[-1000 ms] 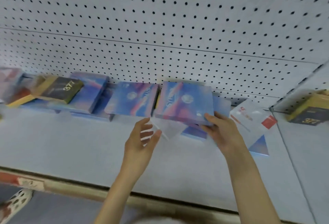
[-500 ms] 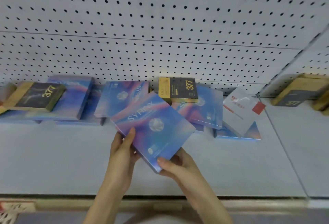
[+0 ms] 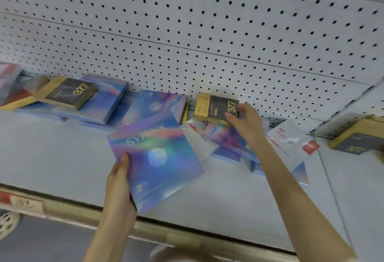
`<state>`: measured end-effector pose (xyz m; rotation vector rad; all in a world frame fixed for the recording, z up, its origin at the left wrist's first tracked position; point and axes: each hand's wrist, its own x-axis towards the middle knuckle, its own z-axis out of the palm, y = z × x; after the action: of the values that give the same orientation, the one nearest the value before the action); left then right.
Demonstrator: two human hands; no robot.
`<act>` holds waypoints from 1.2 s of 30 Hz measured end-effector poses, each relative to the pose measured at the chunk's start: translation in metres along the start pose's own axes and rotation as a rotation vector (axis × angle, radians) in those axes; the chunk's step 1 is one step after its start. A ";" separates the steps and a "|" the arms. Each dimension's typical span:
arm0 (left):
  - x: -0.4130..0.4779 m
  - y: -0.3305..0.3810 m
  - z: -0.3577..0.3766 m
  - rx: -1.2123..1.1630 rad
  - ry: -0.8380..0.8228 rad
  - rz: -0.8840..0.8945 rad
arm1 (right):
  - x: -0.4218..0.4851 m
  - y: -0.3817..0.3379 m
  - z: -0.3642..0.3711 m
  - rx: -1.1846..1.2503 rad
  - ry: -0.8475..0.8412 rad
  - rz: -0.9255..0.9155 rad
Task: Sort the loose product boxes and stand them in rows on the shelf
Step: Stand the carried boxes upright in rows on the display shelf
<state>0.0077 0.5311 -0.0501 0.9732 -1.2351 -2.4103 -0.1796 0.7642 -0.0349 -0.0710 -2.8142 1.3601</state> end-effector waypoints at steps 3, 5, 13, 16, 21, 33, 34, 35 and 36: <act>-0.007 -0.002 -0.017 -0.015 0.065 0.001 | 0.030 0.000 0.017 -0.362 -0.111 -0.146; -0.013 -0.001 -0.027 -0.027 0.084 0.002 | 0.037 -0.001 0.022 -0.451 -0.165 -0.179; -0.025 0.001 -0.056 -0.001 0.123 -0.042 | 0.019 0.003 0.014 -0.656 -0.138 -0.171; -0.027 0.000 -0.064 0.008 0.092 -0.068 | 0.015 0.004 0.011 -0.725 -0.145 -0.176; -0.028 0.003 -0.082 0.031 0.029 -0.107 | 0.007 0.000 0.012 -0.683 -0.158 -0.126; -0.019 0.022 -0.114 0.050 -0.081 -0.127 | -0.027 0.008 0.026 -0.471 -0.070 0.039; -0.022 0.025 -0.116 0.039 -0.091 -0.125 | -0.028 0.007 0.025 -0.479 -0.074 0.056; -0.025 0.027 -0.117 0.031 -0.106 -0.122 | -0.032 0.005 0.025 -0.450 -0.053 0.062; -0.029 0.029 -0.117 0.025 -0.129 -0.119 | -0.039 0.003 0.025 -0.391 -0.009 0.063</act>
<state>0.1058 0.4561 -0.0623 0.9349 -1.2869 -2.5919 -0.1418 0.7442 -0.0523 -0.1583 -3.0646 0.7985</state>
